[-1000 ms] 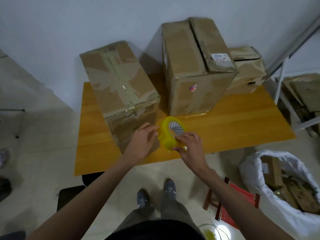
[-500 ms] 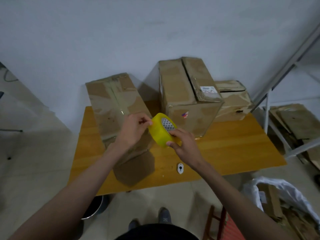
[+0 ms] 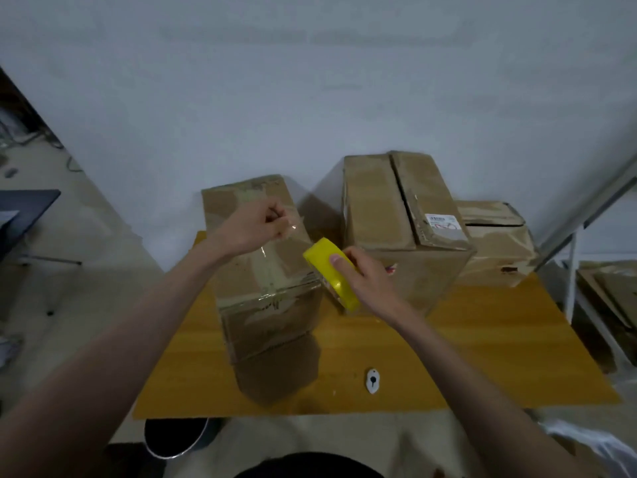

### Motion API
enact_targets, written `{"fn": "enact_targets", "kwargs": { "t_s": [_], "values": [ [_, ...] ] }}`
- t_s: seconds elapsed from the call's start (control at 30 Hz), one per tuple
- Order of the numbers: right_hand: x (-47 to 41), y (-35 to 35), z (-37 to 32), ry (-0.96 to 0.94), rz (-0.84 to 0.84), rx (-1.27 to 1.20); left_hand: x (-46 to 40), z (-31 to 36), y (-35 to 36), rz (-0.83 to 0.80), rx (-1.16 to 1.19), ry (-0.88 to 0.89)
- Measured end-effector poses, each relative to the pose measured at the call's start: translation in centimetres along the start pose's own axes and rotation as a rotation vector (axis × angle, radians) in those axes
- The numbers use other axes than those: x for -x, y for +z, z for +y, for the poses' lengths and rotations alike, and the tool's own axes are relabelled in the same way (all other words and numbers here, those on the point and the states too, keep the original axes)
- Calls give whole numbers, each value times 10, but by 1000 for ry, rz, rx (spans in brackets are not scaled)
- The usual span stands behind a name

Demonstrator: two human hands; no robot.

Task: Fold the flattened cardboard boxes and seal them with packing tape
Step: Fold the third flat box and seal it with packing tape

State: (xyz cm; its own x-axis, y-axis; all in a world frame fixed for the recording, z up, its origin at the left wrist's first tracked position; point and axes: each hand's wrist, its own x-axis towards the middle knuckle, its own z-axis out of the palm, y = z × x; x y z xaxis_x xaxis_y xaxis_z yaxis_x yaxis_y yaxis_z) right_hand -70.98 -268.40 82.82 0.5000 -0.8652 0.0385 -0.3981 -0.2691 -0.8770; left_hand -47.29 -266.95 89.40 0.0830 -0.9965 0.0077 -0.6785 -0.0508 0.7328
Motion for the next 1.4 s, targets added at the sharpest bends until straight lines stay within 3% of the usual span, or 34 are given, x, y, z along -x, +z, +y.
{"fn": "enact_targets", "kwargs": {
  "t_s": [0.17,0.3,0.47,0.73,0.97,1.13,1.4],
  "values": [
    [-28,15,-8,97,-101,-117,-11,-22,-20,55,96,-52],
    [-63,18,-18,86,-186,17,-21,-50,-36,103,164,-125],
    [-117,23,-42,-36,-85,363,-43,-79,-59,235,258,-247],
    [-209,42,-64,-122,148,528,-92,-114,-87,416,354,-333],
    [-275,57,-40,159,135,188,-130,-145,-75,441,477,-511],
    [-294,68,-14,364,-99,-108,-137,-169,-65,456,489,-614],
    [-286,71,0,376,-201,-85,-131,-187,-50,415,471,-625]
  ]
}}
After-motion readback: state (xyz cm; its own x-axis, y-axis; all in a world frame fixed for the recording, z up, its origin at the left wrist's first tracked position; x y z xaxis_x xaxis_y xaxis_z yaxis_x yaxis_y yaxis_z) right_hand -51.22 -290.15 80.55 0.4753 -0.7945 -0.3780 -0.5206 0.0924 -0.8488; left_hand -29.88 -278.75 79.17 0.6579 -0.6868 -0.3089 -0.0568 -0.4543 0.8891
